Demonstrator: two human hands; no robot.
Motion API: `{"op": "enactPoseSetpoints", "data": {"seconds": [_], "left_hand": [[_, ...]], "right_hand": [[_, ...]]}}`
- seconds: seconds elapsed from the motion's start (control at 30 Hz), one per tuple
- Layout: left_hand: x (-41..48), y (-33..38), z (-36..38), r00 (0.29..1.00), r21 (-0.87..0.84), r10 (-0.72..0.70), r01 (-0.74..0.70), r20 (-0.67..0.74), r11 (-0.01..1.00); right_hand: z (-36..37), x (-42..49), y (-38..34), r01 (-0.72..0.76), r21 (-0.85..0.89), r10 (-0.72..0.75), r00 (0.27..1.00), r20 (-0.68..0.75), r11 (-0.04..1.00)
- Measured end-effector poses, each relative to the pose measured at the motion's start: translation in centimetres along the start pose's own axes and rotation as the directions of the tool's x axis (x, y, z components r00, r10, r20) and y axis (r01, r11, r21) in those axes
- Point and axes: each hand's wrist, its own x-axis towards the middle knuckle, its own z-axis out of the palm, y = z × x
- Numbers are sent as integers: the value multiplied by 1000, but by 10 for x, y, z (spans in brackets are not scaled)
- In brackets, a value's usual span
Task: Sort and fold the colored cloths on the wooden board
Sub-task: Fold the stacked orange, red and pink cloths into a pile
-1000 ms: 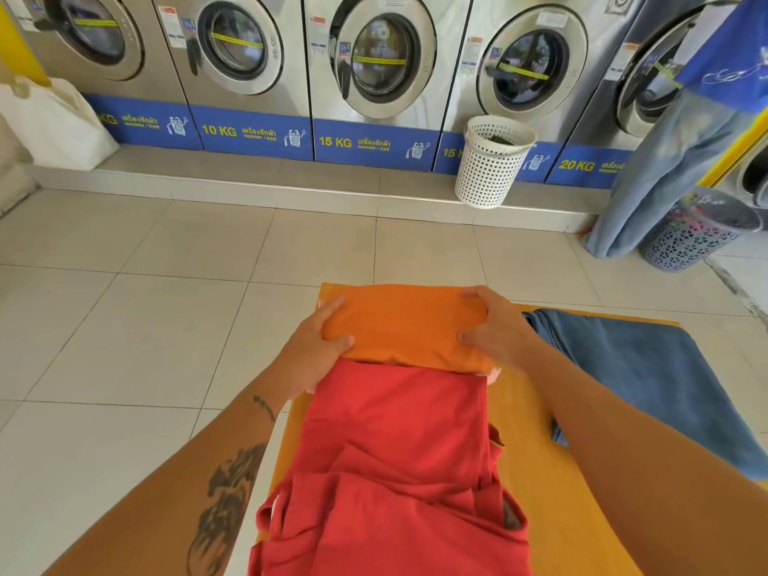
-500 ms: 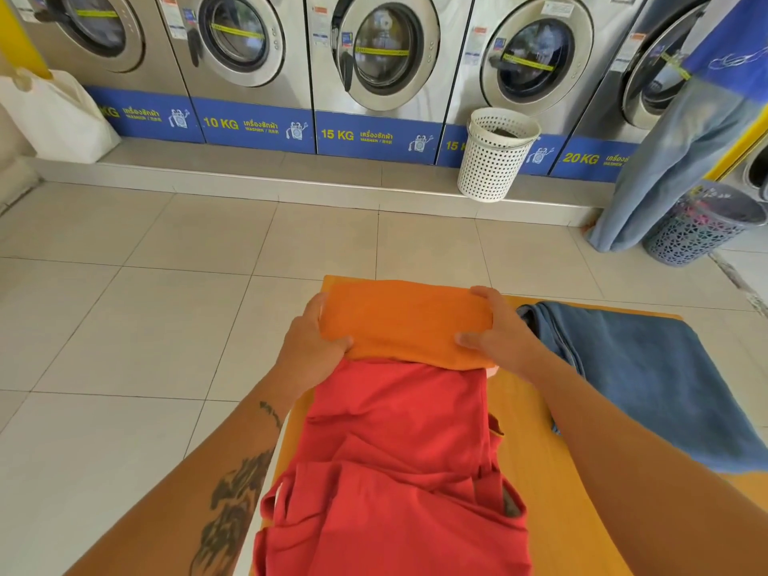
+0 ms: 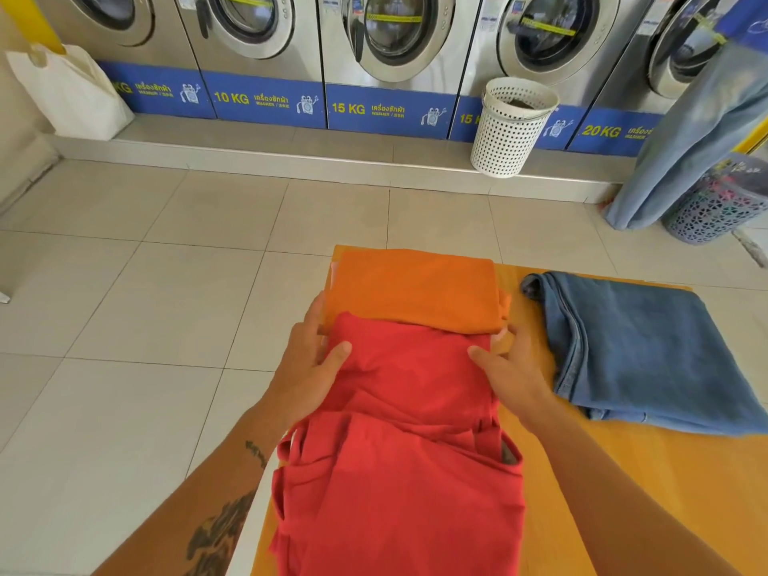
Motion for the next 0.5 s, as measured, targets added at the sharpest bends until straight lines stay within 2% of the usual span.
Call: {"op": "enactPoseSetpoints", "data": {"seconds": [0.1,0.23,0.3,0.37,0.5], "left_hand": [[-9,-3,3,1000,70,11,-9,-21,998],[-15,-1,8,999,132,36,-32,-32,991],[-18,-1,9,997,159,75,-69,-34,985],[-21,3,12,989,159,136,-125,-59,979],[-26,18,17,939,207,306,-272,-157,940]], "right_hand": [[13,-18,7,64,14,-65,997,38,998],[17,-28,9,-41,49,38,998,54,998],[15,-34,7,-43,16,42,997,71,999],[12,-42,3,25,-3,-25,999,48,1000],[7,-53,-6,250,-66,-253,967,-33,966]]}}
